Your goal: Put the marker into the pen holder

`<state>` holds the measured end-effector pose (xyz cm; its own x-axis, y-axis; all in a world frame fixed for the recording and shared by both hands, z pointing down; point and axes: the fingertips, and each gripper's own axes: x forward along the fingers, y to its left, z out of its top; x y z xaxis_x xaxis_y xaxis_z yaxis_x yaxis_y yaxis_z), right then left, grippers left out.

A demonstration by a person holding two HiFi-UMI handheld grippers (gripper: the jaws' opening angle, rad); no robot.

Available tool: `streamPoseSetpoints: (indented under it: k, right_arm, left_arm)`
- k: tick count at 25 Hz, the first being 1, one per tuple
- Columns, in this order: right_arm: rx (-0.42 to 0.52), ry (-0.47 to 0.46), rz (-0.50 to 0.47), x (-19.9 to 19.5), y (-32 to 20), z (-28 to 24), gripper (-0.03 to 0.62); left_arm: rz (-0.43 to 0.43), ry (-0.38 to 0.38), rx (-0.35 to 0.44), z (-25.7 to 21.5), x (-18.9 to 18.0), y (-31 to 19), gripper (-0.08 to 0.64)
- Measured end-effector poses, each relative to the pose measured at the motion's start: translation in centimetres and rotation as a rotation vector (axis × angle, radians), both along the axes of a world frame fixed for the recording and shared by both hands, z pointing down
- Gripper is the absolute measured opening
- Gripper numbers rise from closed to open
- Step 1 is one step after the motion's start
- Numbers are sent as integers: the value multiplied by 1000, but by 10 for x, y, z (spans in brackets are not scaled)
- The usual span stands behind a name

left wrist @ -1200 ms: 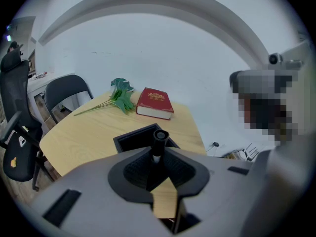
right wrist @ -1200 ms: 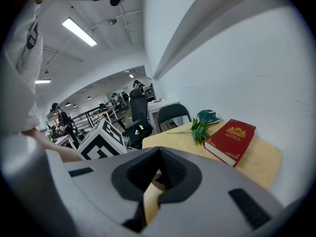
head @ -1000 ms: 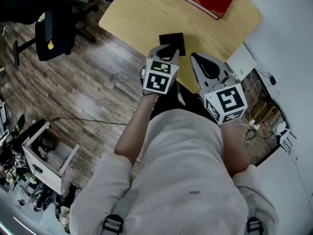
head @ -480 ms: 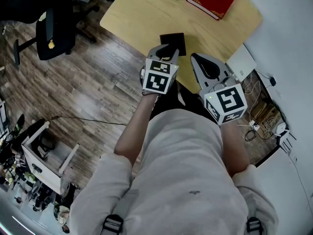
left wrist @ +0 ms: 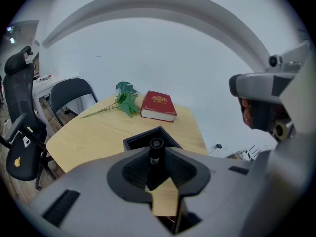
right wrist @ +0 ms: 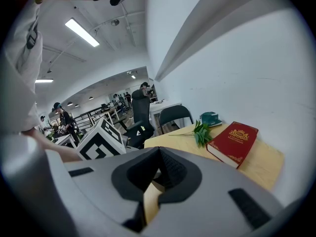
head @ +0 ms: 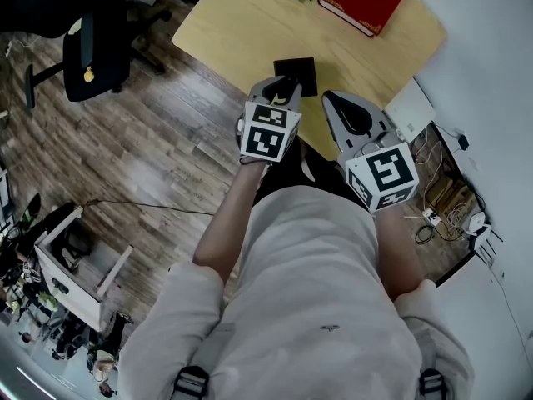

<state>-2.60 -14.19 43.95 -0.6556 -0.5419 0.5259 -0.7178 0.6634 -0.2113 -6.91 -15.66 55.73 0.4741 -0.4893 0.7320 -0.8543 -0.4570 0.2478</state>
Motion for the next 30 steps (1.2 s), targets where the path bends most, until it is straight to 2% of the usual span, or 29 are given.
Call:
streamPoseSetpoints:
  k: [30]
  right_arm:
    - [49, -25, -31, -13, 3, -16, 0]
  left_arm:
    - [-50, -19, 57, -22, -23, 1, 86]
